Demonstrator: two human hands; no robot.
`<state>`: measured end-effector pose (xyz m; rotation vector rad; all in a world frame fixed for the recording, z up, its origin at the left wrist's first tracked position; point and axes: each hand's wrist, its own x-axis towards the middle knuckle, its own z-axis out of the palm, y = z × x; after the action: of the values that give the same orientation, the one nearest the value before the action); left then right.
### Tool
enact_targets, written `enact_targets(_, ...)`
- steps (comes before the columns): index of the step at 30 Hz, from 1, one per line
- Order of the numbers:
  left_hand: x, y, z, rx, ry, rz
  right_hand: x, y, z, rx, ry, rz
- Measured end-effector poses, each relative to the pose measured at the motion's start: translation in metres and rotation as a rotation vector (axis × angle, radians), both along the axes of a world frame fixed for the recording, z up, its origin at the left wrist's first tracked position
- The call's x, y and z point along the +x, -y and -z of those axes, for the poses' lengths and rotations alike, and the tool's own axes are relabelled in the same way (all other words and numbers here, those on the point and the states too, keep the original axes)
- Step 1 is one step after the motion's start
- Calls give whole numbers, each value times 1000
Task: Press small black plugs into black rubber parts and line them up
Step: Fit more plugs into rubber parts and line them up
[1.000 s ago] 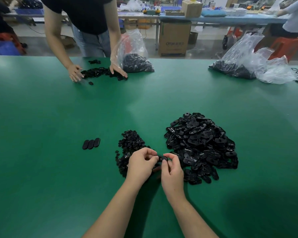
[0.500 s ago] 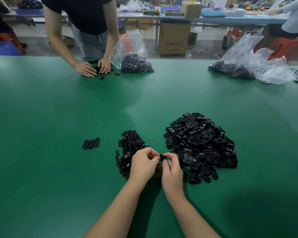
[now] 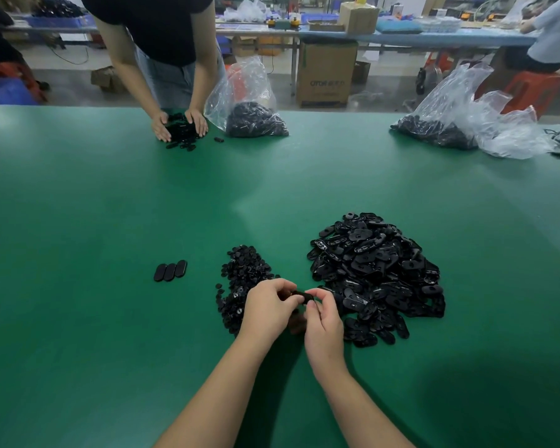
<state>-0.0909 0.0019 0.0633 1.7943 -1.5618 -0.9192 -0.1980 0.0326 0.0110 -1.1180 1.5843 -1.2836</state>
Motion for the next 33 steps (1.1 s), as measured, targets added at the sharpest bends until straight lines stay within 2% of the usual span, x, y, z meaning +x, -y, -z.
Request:
enact_targets(10,3,-3,-2,27,-171,51,1,-1,-4,-32,-12,28)
enact_targets(16,4,-5,-3,76,-160,63,2,2,1,-19,-40,43)
enact_targets(33,-1,-8,-2,65,-170,52,1,4,3,-11,-53,42)
